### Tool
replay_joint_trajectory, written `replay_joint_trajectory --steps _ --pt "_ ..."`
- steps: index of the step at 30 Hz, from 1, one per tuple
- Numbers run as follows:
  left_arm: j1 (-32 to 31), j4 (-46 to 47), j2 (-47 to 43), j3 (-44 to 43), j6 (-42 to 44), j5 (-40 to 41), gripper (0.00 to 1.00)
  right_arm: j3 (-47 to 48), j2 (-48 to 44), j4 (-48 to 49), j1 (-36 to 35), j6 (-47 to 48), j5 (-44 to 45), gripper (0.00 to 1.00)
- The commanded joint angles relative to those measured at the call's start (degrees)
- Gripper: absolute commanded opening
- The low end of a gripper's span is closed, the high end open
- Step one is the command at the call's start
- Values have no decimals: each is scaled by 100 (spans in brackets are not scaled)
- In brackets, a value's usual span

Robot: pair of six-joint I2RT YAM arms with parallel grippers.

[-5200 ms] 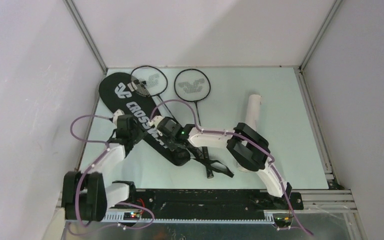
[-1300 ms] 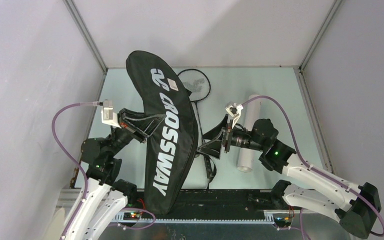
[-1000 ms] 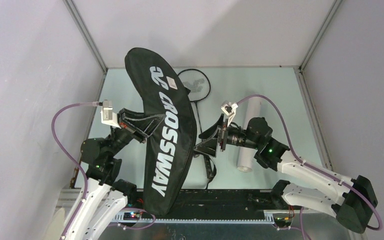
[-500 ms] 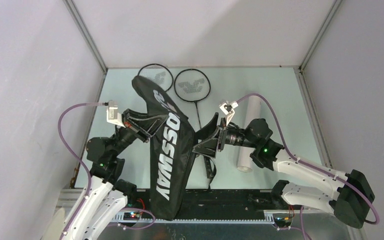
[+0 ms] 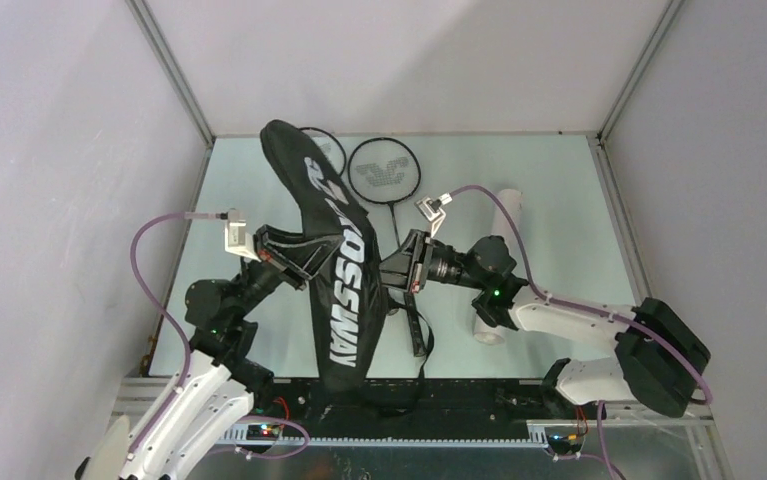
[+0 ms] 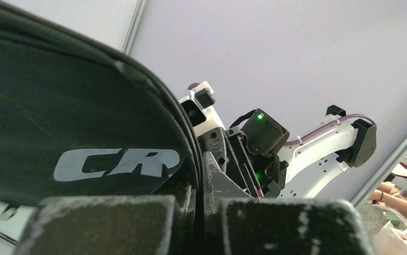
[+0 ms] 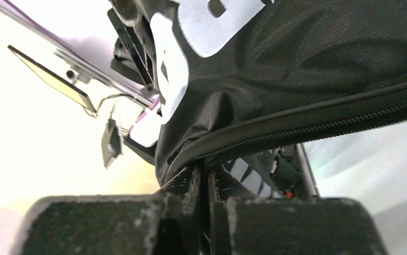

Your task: Pack up the badminton gear

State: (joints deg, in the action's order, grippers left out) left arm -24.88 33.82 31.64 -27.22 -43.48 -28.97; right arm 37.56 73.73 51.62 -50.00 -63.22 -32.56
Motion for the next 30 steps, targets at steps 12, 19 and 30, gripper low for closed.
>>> replay_joint_trajectory --steps 12,19,30 --pt "-113 -4098 -643 -265 835 3966 100 2392 -535 -7683 -369 3915 4945 0" --pt "-113 -4626 261 -638 834 4059 100 3663 803 -9076 -806 4715 6866 0" --pt "-113 -2794 474 198 799 1443 100 4164 1998 -8789 -1307 6129 5595 0"
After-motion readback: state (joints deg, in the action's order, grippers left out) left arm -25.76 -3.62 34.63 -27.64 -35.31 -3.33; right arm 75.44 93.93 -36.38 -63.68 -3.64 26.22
